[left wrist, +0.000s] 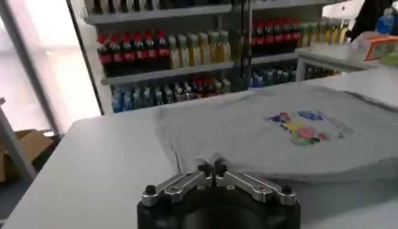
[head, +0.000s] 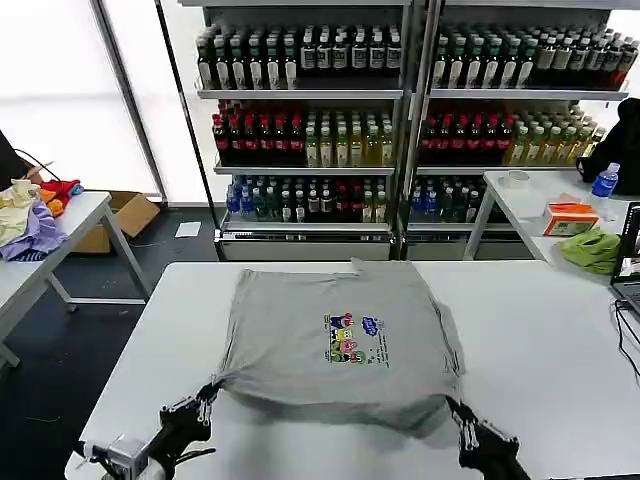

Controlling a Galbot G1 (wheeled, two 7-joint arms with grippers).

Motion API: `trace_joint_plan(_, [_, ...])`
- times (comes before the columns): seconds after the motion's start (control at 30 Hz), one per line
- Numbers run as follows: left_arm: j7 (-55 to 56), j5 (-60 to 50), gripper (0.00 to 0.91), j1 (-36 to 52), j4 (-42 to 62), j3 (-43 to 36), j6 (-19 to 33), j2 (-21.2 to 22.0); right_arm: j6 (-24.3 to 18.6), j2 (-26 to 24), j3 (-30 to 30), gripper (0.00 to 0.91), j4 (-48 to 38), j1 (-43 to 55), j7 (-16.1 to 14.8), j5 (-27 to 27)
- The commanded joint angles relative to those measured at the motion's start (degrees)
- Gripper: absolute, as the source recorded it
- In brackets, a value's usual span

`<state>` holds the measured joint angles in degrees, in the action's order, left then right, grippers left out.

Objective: Fold and organize the clothes.

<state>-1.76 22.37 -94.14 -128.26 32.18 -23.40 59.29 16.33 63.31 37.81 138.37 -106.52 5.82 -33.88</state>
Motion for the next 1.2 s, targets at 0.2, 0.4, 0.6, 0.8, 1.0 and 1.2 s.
trace_joint_plan(0.2, [-6.3,4.3,0.010,18.7,12.7,-5.2,-0.9,-4.3,0.5,-6.6,-4.5,0.000,-13.4,22.1,2.9,-3.3])
trace_joint_plan(0.4, [-5.7,4.0,0.010,26.2,20.5,-10.1,-0.8,-3.4,2.0,-8.5,-12.0,0.000,-21.6,33.1,3.8,-3.1])
trace_joint_plan(0.6, [-5.3,3.7,0.101,28.9,26.8,-11.4,-0.7,-1.8,3.8,-7.0,-20.8,0.907,-30.4,42.0,4.8,-2.3])
trace_joint_plan(0.8, [-4.5,3.7,0.907,29.1,27.6,-10.5,-0.7,-1.6,10.0,-4.9,-23.7,0.907,-32.5,45.4,4.8,-2.1])
trace_joint_plan(1.0, [-3.6,3.8,0.907,25.4,24.0,-6.2,-1.0,-3.2,12.4,-5.6,-19.8,0.907,-29.5,41.9,5.0,-1.7])
trace_joint_plan(1.2, [-2.6,3.5,0.907,18.4,17.9,-2.6,-1.0,-3.2,12.4,-6.7,-13.3,0.907,-22.4,32.7,5.1,0.1])
